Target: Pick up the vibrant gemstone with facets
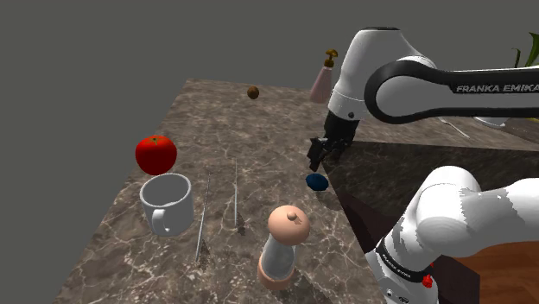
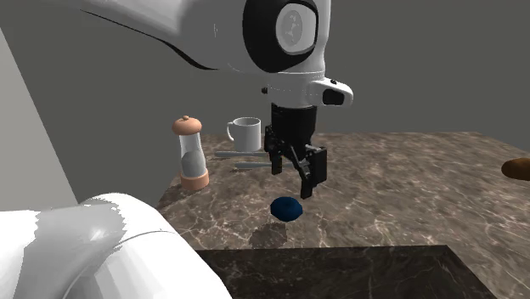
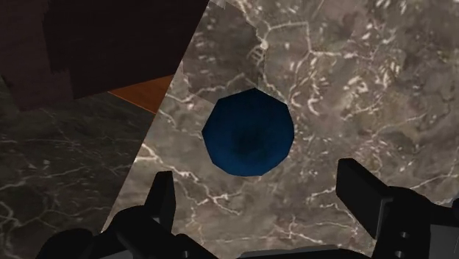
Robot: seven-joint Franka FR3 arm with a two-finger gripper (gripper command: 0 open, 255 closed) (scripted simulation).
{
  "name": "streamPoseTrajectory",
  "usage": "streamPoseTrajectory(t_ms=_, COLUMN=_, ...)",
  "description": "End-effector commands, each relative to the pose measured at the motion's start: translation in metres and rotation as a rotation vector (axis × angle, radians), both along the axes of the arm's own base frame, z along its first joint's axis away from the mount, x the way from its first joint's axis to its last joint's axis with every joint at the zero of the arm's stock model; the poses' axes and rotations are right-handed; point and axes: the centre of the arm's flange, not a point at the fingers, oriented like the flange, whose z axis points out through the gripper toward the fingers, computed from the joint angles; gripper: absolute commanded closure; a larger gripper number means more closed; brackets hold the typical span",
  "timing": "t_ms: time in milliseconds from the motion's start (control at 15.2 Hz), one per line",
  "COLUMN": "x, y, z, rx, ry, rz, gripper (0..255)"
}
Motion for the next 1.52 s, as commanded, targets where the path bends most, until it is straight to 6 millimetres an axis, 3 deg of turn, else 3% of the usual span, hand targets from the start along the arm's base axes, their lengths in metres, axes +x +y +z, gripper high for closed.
streamPoseTrajectory(t_ms=0, x=-0.006, y=0.008, z=-0.026, rx=-0.002, ry=0.023, rz=-0.007, gripper=0)
streamPoseTrajectory(t_ms=528, x=-0.006, y=0.008, z=-0.066, rx=-0.002, ry=0.024, rz=-0.007, gripper=0)
streamPoseTrajectory(t_ms=660, x=-0.006, y=0.008, z=-0.066, rx=-0.002, ry=0.024, rz=-0.007, gripper=0)
streamPoseTrajectory(t_ms=726, x=-0.007, y=0.008, z=-0.067, rx=-0.002, ry=0.024, rz=-0.007, gripper=255)
streamPoseTrajectory(t_ms=1320, x=-0.006, y=0.008, z=-0.066, rx=-0.002, ry=0.024, rz=-0.007, gripper=255)
streamPoseTrajectory(t_ms=1452, x=-0.006, y=0.008, z=-0.056, rx=-0.002, ry=0.024, rz=-0.007, gripper=255)
